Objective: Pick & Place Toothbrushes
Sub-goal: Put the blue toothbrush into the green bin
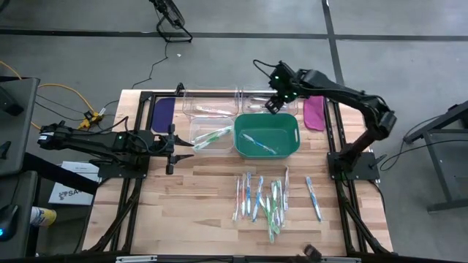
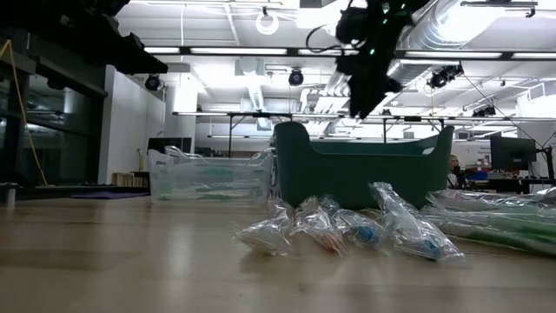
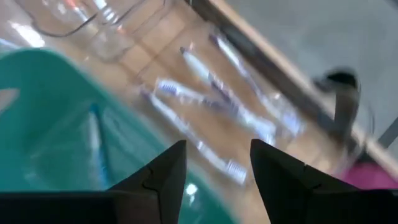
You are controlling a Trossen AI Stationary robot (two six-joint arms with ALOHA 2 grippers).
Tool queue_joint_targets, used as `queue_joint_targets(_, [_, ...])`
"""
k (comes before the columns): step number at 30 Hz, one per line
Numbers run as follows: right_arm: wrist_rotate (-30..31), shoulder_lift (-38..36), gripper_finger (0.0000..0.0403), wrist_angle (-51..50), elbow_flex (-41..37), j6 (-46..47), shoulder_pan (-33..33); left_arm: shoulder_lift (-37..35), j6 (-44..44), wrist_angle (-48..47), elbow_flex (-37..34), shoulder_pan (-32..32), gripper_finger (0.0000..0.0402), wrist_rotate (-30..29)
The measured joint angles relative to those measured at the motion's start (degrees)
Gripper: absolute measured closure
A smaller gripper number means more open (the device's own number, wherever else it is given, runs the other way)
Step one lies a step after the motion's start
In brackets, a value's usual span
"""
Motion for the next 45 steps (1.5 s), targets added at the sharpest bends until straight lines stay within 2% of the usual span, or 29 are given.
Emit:
queue_joint_targets(7, [-2.71,-8.05,0.0231,-14.53,0.00,15.04,2.40,0.00,0.00,-0.14,0.00,0.00,0.0236,-0.02])
queue_joint_targets(11, [-1.95,-11.36,0.0231,-24.25,-0.01,23.08,6.65,0.00,0.00,-0.47,0.00,0.00,0.0236,-0.02])
queue_joint_targets(14, [0.40,-13.74,0.0234,-27.33,-1.77,29.15,11.38,0.00,0.00,-1.42,0.00,0.00,0.0236,-0.03])
queue_joint_targets(21, [0.16,-18.51,0.0250,-26.71,-13.85,46.49,23.59,0.00,0.00,-3.10,0.00,0.00,0.0236,-0.03])
queue_joint_targets(25, [-3.42,-19.35,0.0260,-25.23,-20.48,56.33,31.33,0.00,0.00,-2.98,0.00,-0.02,0.0236,0.15])
queue_joint_targets(32, [-5.43,-19.08,0.0267,-21.61,-26.11,70.51,43.14,0.00,0.00,-2.93,0.00,0.00,0.0236,0.24])
queue_joint_targets(39, [-5.86,-19.07,0.0251,-16.81,-28.64,80.36,52.48,0.00,0.00,-2.93,0.00,-0.01,0.0236,0.26])
queue_joint_targets(45, [-7.25,-19.02,0.0215,-11.06,-35.23,87.30,58.11,0.00,0.00,-2.93,0.00,0.00,0.0236,0.28])
